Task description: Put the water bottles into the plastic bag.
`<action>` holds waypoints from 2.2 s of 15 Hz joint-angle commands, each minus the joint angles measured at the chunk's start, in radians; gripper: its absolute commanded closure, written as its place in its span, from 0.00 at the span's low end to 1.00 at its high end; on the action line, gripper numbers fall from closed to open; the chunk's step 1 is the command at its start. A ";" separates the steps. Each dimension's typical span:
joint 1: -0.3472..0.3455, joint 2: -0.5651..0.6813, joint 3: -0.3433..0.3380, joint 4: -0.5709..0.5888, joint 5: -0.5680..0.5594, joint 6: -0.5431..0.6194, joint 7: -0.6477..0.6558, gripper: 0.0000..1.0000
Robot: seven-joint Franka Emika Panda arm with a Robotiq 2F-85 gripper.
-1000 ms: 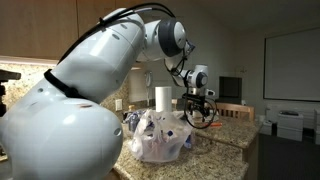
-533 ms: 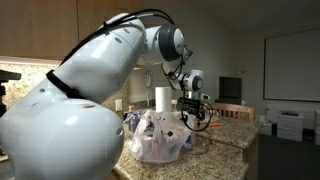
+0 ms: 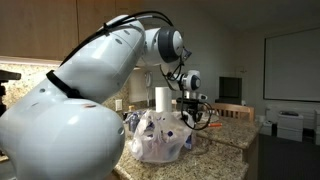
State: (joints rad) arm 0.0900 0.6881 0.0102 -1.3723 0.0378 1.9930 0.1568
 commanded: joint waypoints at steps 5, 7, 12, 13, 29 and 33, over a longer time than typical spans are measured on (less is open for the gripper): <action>0.011 0.013 -0.006 0.031 -0.049 -0.043 -0.017 0.88; 0.009 -0.003 -0.007 0.017 -0.054 -0.044 -0.018 0.88; -0.009 -0.137 0.008 -0.080 -0.038 -0.039 -0.077 0.86; -0.019 -0.182 0.010 -0.094 -0.031 -0.058 -0.096 0.86; -0.161 -0.397 -0.027 0.093 0.134 -0.866 -0.192 0.87; -0.141 -0.280 0.005 0.157 0.224 -0.977 -0.197 0.87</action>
State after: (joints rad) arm -0.0612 0.3155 -0.0055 -1.2849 0.2001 1.1074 -0.0390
